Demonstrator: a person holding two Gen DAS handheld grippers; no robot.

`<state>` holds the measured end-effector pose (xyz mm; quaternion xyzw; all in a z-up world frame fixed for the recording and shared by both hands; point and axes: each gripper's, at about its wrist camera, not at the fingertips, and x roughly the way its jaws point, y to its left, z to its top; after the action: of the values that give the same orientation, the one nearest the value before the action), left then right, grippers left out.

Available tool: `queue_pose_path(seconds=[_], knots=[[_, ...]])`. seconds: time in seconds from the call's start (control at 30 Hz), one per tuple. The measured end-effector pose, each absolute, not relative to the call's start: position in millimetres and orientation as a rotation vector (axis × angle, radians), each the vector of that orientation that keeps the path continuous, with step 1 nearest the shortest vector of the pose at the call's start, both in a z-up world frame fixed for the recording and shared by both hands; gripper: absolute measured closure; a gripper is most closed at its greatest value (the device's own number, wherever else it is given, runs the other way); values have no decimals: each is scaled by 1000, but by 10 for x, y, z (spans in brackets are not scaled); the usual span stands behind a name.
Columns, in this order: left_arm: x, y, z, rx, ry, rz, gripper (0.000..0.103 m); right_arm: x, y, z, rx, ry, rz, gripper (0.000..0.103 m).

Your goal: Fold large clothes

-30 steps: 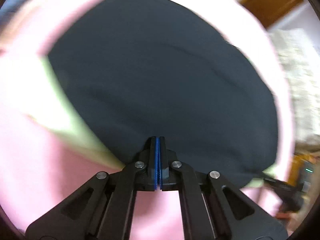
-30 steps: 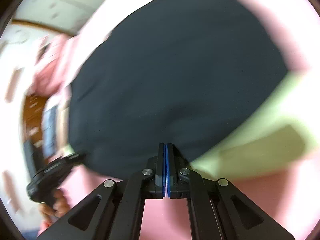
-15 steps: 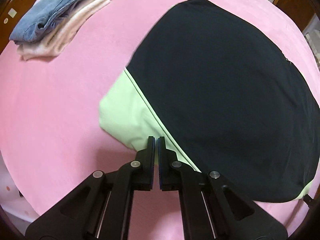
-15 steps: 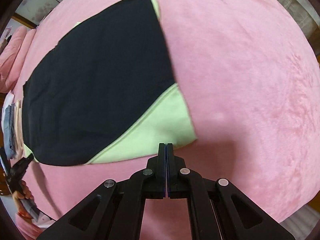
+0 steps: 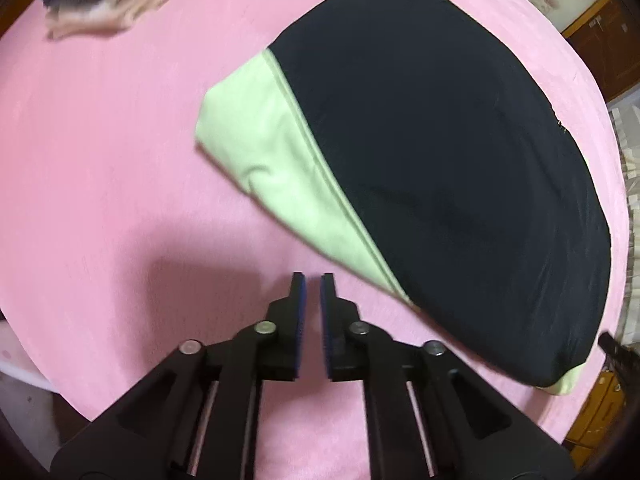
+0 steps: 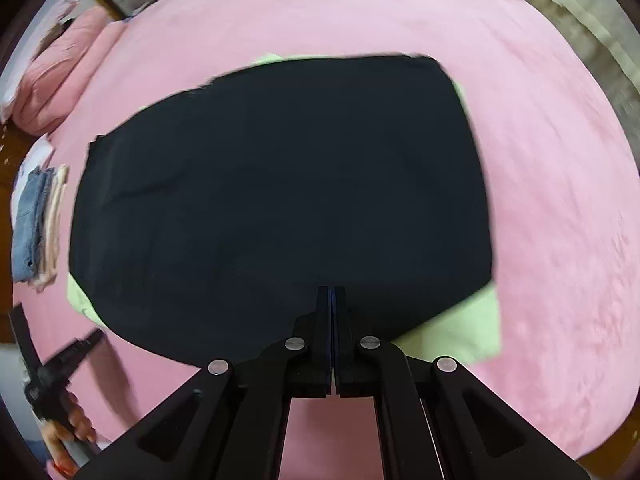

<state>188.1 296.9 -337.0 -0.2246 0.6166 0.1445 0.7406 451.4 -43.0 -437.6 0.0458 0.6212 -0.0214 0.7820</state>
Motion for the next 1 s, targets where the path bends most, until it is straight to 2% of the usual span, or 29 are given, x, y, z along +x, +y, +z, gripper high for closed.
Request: queue_pose_path(seconds=[0.03,0.1,0.13,0.33,0.43,0.67,0.83,1.0], knots=[[1855,3004,-3382,-505,1348,314,84,4587,-311,-4374,81,1338,-41,103],[1816,3080,-3402,-529,1336,310,62,4721,-349,-4301,67,1330,-31,103],[1804,3122,-3411,-543,1329,307,59,4793,-259,-4297,69,1325,-21,103],[1812,3349,-3448,-662,1310,248,55,5343,259,-4318,107,1305,23,103],[1836,3434,-3484,-712,1309,208,48,5569,503,-4258,134,1305,33,103],[1899,3572,-3577,-778,1314,147,43,5945,793,-4591,231,1334,82,103],[1935,3652,-3628,-808,1315,122,40,6155,1080,-5003,208,1409,79,103],[1988,3663,-3656,-829,1320,96,32,6280,1330,-5104,69,1384,2,103]])
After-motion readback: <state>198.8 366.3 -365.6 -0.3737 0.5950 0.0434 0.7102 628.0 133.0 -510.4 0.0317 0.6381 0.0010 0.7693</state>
